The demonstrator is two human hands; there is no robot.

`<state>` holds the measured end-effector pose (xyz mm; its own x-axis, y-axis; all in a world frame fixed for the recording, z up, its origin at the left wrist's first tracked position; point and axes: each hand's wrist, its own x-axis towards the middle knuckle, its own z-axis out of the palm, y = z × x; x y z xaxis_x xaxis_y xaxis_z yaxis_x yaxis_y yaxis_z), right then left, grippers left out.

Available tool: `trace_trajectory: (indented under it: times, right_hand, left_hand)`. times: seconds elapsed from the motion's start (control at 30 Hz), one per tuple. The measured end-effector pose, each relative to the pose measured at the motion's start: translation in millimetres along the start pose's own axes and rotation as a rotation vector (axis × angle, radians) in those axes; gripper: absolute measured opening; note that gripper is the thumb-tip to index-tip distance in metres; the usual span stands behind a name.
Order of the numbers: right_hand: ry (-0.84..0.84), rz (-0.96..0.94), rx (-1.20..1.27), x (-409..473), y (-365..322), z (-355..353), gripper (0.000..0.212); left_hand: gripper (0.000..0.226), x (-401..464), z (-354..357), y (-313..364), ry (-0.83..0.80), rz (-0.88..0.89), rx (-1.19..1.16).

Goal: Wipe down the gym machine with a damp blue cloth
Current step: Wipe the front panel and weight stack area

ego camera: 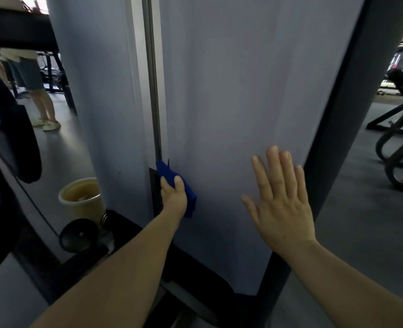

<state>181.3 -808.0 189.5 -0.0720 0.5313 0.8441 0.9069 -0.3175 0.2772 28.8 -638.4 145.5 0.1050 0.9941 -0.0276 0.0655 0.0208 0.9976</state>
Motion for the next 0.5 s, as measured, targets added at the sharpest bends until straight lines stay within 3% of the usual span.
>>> trace_trajectory:
  times: [0.13, 0.2, 0.33, 0.4, 0.5]
  right_hand:
    - [-0.003, 0.050, -0.006, -0.1, -7.2, 6.1, 0.081]
    - [0.001, 0.060, -0.002, 2.7, -9.7, 6.0, 0.082]
    - [-0.028, 0.068, -0.014, 2.3, -10.2, 4.2, 0.085]
    - [-0.023, 0.071, -0.018, 2.3, -10.2, 4.3, 0.085]
    - [-0.029, 0.070, -0.004, 2.2, -9.0, 4.1, 0.083]
  left_hand:
    - [0.069, 31.2, -12.1, -0.5, -0.054, -0.229, -0.129]
    - [0.071, 34.0, -10.6, -1.7, 0.000, -0.279, -0.180]
    - [0.064, -27.7, 38.6, -12.4, 0.126, -0.014, 0.070]
    - [0.064, -37.8, 55.4, -12.5, 0.135, 0.086, 0.082]
    - [0.065, -9.4, 44.3, -16.0, 0.201, 0.055, -0.032]
